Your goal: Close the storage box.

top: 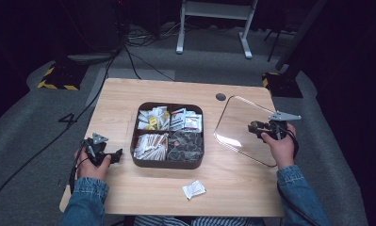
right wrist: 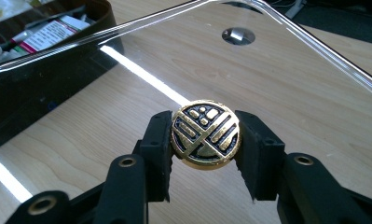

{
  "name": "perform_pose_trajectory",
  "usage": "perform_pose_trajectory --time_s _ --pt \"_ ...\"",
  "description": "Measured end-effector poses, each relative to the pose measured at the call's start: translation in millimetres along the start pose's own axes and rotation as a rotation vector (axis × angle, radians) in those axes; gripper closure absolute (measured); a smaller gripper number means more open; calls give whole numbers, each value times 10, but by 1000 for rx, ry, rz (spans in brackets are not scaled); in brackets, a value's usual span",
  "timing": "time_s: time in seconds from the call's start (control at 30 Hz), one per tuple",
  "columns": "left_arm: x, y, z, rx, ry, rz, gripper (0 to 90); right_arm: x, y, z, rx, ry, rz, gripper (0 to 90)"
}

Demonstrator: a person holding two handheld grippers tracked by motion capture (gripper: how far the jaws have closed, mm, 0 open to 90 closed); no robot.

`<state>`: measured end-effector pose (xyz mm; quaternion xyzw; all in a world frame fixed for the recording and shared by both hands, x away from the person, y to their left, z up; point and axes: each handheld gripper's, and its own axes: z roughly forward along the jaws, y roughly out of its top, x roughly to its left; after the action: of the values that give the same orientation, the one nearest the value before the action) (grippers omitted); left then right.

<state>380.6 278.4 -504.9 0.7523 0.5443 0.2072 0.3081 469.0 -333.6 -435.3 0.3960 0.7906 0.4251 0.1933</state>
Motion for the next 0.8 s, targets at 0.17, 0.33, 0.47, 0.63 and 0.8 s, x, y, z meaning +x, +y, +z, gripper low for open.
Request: perform_pose_trajectory --time_s 0.17,0.33,0.47,0.63,0.8 --pt "0 0 0 0 0 0 146 14 133 -66 -17 21 -14 586" --pt "-1 0 0 0 0 0 146 76 247 -81 -34 50 -28 585" --pt "-1 2 1 1 2 -1 146 164 320 -31 -40 80 -20 585" --pt "-6 5 4 1 7 -6 146 307 444 58 -43 115 -51 585" --pt "-6 5 4 1 8 -7 146 425 535 139 -38 134 -72 585"
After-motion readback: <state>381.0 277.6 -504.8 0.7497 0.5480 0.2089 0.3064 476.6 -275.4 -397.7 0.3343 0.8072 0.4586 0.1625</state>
